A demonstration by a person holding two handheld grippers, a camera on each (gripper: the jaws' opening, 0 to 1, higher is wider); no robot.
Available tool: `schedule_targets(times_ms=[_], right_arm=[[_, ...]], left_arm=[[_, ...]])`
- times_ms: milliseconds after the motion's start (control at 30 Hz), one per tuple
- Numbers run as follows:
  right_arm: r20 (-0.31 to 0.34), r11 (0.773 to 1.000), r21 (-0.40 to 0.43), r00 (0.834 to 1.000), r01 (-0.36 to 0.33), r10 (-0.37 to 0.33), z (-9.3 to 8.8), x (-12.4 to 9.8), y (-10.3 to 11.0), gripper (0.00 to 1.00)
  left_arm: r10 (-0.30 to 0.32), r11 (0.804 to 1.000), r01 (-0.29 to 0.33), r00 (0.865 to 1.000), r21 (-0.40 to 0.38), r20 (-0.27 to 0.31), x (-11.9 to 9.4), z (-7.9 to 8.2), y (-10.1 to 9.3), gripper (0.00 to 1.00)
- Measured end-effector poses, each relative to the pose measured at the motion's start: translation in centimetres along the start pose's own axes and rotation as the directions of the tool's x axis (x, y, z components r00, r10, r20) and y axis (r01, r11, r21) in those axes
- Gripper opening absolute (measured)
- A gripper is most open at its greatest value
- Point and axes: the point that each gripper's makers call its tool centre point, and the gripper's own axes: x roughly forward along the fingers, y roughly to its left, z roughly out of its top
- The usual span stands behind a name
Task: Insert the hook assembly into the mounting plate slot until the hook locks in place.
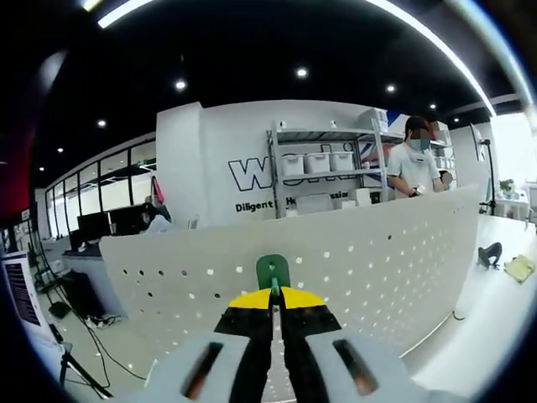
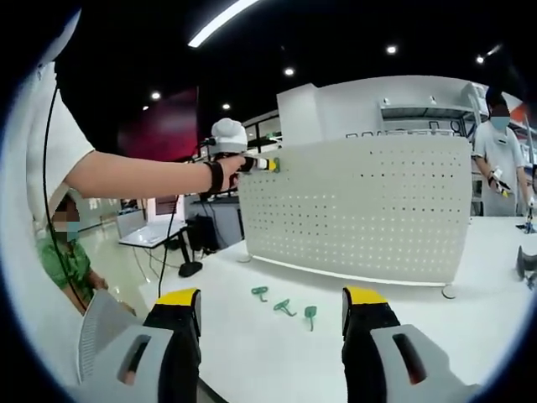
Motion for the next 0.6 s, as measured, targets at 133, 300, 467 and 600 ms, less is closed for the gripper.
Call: schedule_targets(times_ms=[133, 300, 467, 600], right_arm=[[-0.001, 1.0, 0.001, 1.0, 0.009, -0.009, -0.09, -0.09, -0.32, 0.69], [-0.003, 1.0, 0.002, 1.0, 0.017, -0.017, -0.01, 0.0, -0.61, 0.69], [0.0, 1.0, -0.001, 1.0, 0.015, -0.015, 0.14, 0.14, -0.56, 0.69], [-0.004, 1.0, 0.001, 1.0, 0.012, -0.012, 0.02, 0.21, -0.5, 0.69]], left_arm=[[0.002, 1.0, -0.002, 1.0, -0.003, -0.004, 0.35, -0.19, 0.12, 0.02], [0.008, 1.0, -0.008, 1.0, -0.008, -0.009, 0.77, -0.32, 0.38, 0.02], [0.0, 1.0, -0.001, 1.0, -0.03, -0.015, 1.11, -0.57, 0.45, 0.02], [0.009, 0.999, -0.01, 1.0, -0.037, -0.021, 1.15, -0.66, 0.54, 0.02]])
